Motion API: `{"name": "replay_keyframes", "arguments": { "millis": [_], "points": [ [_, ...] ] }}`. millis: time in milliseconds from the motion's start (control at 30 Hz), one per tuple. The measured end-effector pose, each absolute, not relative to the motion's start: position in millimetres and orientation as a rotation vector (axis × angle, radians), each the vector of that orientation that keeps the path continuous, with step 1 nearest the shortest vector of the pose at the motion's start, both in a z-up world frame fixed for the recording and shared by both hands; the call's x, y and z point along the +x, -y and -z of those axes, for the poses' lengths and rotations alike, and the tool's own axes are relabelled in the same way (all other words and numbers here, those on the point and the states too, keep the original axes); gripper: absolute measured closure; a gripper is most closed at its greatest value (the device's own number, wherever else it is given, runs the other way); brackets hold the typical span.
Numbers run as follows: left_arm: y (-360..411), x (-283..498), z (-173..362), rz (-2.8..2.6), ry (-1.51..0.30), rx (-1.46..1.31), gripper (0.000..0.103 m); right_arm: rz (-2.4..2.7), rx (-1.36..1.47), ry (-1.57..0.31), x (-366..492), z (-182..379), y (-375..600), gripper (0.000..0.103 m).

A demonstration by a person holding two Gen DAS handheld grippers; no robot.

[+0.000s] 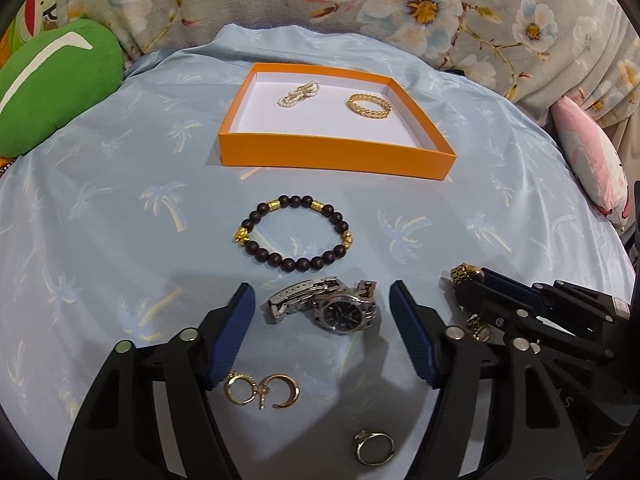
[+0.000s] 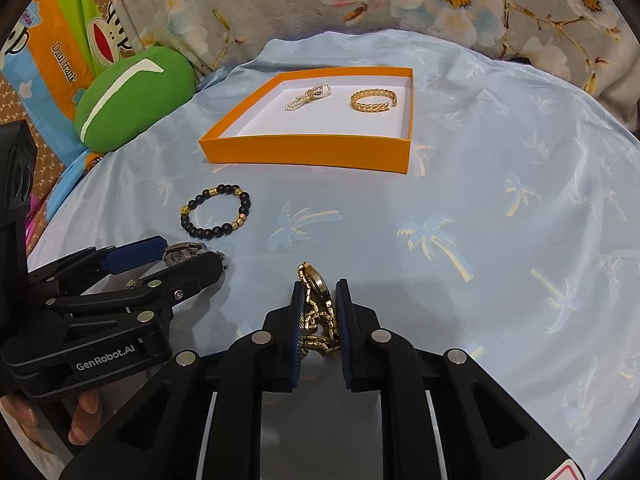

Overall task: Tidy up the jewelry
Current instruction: 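Grasp the silver watch with the left tool while the right tool holds the gold watch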

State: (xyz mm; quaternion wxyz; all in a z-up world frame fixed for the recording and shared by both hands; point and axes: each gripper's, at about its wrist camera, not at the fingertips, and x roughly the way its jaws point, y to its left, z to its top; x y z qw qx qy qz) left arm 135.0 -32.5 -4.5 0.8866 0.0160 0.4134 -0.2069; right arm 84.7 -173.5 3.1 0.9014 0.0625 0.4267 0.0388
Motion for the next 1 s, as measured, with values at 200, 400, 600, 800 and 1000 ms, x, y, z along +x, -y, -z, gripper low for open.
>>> {"name": "replay_keyframes", "arguments": {
  "millis": [200, 400, 600, 800, 1000],
  "points": [
    [31.3, 133.5, 4.0, 0.457, -0.856, 0.013, 0.061, -0.08, 0.128, -0.882, 84.4, -2.9, 173.4, 0.089],
    [31.5, 128.2, 1.6, 0.468, -0.84, 0.009, 0.068, -0.071, 0.128, -0.873, 82.9, -3.9, 174.6, 0.089],
    [29.6, 126.2, 0.8, 0.469, -0.851, -0.008, 0.086, -0.064, 0.123, -0.854, 79.4, -6.9, 172.8, 0.089],
    [26.5, 124.2, -1.3, 0.465, -0.844, -0.019, 0.087, -0.056, 0.132, -0.844, 77.7, -7.6, 174.0, 0.09],
    [17.3, 117.5, -14.5, 0.466, -0.817, -0.047, 0.087, -0.071, 0.129, -0.828, 74.6, -12.7, 169.4, 0.09]
  ]
}}
